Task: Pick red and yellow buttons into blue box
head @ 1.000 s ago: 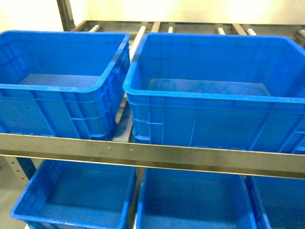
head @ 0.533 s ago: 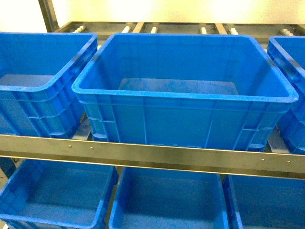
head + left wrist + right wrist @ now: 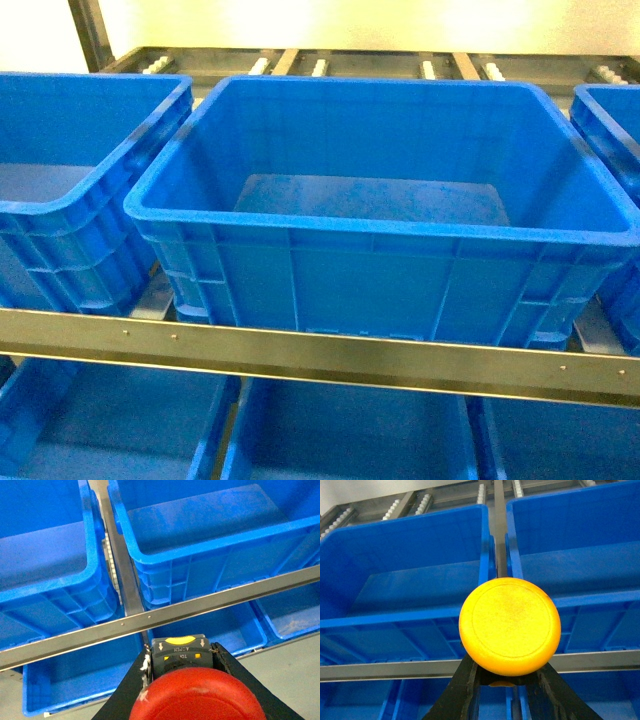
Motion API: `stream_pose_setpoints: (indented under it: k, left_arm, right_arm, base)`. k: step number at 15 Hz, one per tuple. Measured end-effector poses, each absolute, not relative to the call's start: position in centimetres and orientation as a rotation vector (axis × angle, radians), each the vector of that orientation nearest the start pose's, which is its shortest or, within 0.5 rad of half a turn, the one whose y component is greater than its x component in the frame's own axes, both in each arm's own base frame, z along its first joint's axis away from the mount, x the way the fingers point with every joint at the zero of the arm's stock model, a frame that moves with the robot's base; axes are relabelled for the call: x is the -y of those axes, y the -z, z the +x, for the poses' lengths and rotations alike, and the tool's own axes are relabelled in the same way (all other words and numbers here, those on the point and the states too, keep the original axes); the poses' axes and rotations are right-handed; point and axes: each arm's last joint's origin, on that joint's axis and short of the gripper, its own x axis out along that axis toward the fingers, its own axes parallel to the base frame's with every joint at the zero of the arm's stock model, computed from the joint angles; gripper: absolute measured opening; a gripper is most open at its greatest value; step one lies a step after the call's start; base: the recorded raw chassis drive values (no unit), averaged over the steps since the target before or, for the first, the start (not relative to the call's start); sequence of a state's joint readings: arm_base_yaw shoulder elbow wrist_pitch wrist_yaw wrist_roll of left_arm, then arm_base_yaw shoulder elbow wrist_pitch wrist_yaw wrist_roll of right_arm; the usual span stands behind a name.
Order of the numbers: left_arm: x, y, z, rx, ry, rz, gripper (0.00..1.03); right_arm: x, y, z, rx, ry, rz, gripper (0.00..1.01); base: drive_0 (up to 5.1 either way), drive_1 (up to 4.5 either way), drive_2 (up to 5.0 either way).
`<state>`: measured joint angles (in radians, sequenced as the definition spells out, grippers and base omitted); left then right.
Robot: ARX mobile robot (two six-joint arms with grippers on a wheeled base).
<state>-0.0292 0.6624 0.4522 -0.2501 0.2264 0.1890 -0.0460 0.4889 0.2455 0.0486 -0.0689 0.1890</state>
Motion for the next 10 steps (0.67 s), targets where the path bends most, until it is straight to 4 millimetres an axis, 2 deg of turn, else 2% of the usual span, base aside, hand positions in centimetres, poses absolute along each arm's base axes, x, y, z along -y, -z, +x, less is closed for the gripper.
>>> stream_pose_setpoints:
  k: [6,10]
  left_arm:
    - [1.09,-22.91,15.08,-0.448,0.293,0.138,0.29]
    - [1.09,-23.01,15.0,-0.438,0.294,0.139,0.29]
  right_arm:
    - [0.42,-20.62,13.5,-0.212,-0.003,0.2,0.18]
    - [0.42,-20.75,13.44,-0.2,-0.004,0.2,0.18]
  base:
    - [0.0,4.18,-4.1]
    - [0.0,0.0,0.0]
